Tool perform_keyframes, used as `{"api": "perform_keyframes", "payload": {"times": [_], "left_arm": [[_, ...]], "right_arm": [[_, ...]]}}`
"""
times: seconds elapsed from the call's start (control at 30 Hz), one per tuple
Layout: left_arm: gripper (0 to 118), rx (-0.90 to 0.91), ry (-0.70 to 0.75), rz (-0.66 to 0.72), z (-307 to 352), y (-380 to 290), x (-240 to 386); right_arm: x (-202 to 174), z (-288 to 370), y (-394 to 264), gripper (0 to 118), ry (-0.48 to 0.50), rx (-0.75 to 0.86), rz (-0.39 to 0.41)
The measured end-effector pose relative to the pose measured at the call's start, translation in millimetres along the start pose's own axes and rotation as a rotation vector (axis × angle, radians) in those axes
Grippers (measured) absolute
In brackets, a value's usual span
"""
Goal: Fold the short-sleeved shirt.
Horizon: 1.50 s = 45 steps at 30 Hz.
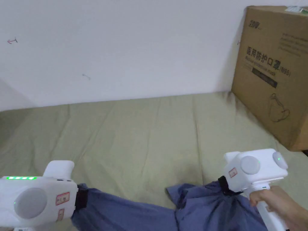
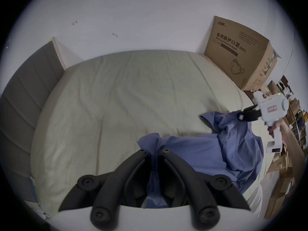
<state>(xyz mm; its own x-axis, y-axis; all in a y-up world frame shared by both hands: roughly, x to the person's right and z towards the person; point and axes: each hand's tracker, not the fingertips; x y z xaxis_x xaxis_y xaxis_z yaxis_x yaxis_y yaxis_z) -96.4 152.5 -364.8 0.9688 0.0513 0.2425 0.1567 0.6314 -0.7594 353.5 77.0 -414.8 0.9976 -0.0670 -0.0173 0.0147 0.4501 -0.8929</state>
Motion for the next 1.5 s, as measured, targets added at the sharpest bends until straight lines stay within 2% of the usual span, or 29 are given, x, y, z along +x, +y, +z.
{"api": "perform_keyframes", "payload": {"times": [0.03,0.17,0.27,0.4,0.5,0.53,0.63,0.87,1.0,1.2,1.27,1.4,1.43,1.5], "left_arm": [[7,0.01,0.007,0.009,10.5,2.0,-6.4],[7,0.072,0.058,0.034,50.9,10.5,-27.1],[7,0.133,0.133,0.038,84.1,19.5,-35.1],[7,0.2,0.115,0.066,132.4,36.1,-44.4],[7,0.281,0.141,0.065,168.4,50.5,-43.7],[7,0.299,0.147,0.063,180.6,56.0,-42.6],[7,0.353,0.149,0.082,208.4,72.6,-46.2],[7,0.422,0.184,0.126,245.7,115.5,-60.8],[7,0.438,0.179,0.184,246.5,152.9,-77.5],[7,0.468,0.232,0.195,232.1,228.0,-101.5],[7,0.487,0.24,0.217,230.5,254.4,-110.9],[7,0.534,0.303,0.164,238.7,302.0,-124.4],[7,0.569,0.295,0.188,242.5,310.6,-129.0],[7,0.58,0.3,0.184,248.3,328.3,-136.0]], "right_arm": [[6.4,19.9,6.4,3,0.001,0.035,-0.042],[31.1,104.0,26.1,3,-0.011,0.177,-0.108],[39.2,173.7,28.5,3,0.015,0.288,-0.189],[49.1,253.6,27.6,3,0.019,0.424,-0.247],[59.6,297.1,29.5,3,0.117,0.491,-0.32],[57.4,311.6,28.8,3,0.143,0.515,-0.321],[50.5,340.1,34.6,3,0.106,0.559,-0.284],[38.6,381.0,68.9,3,0.164,0.628,-0.323],[22.6,386.9,108.6,3,0.161,0.65,-0.323],[-0.2,383.6,190.9,3,0.16,0.665,-0.343],[-11.6,388.0,215.9,3,0.158,0.681,-0.328],[-32.3,406.0,251.6,3,0.171,0.733,-0.323],[-36.5,409.3,259.1,3,0.171,0.751,-0.31],[-44.9,418.3,274.9,3,0.141,0.75,-0.305]]}}
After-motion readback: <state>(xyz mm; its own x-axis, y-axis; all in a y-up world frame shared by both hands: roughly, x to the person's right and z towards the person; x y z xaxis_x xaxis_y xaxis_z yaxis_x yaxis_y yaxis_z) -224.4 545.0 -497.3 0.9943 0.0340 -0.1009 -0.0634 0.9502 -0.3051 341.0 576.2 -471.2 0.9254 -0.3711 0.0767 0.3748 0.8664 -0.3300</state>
